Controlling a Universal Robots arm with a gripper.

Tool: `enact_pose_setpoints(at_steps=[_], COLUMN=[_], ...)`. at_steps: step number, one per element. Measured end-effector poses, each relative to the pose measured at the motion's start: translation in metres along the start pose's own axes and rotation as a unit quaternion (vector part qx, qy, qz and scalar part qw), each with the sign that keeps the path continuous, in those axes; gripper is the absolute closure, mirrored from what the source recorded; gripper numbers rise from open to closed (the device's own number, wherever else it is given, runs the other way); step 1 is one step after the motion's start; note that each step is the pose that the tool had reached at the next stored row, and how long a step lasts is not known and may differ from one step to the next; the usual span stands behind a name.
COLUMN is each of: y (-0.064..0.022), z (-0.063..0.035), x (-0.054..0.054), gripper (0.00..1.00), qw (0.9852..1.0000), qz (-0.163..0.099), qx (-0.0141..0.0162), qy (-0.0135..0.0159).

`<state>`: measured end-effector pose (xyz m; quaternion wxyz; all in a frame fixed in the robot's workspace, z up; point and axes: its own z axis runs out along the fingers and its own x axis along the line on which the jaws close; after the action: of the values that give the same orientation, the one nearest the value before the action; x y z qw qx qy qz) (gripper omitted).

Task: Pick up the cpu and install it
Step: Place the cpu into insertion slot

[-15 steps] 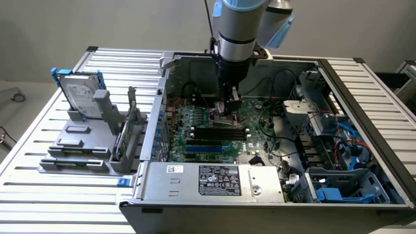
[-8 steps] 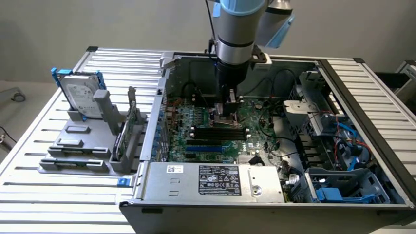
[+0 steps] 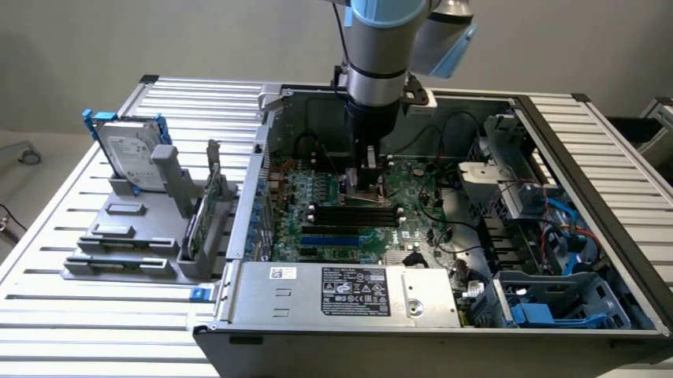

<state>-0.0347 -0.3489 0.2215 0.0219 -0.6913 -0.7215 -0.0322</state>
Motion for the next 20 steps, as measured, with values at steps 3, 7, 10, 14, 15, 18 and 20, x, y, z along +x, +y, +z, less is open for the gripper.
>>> enact_pose_setpoints(at_steps=[3, 7, 10, 14, 15, 18, 20], y=[-0.0003, -0.0004, -0.0008, -0.0017, -0.0017, -0.0017, -0.0017], z=[-0.0004, -0.0004, 0.0, 0.0017, 0.002, 0.0032, 0.0047], x=[-0.006, -0.0077, -0.0078, -0.0078, -0.0078, -0.0064, -0.0055], gripper=[0.46, 0.46, 0.46, 0.46, 0.46, 0.46, 0.46], qw=[1.0, 1.0, 1.0, 0.9997, 0.9997, 0.9997, 0.9997], qz=[0.002, 0.004, 0.007, 0.023, 0.024, 0.025, 0.025], qx=[-0.0002, -0.0003, -0.0006, -0.0018, -0.0021, -0.0032, -0.0042], qy=[0.0, 0.0, -0.0001, -0.0004, -0.0004, -0.0004, -0.0003])
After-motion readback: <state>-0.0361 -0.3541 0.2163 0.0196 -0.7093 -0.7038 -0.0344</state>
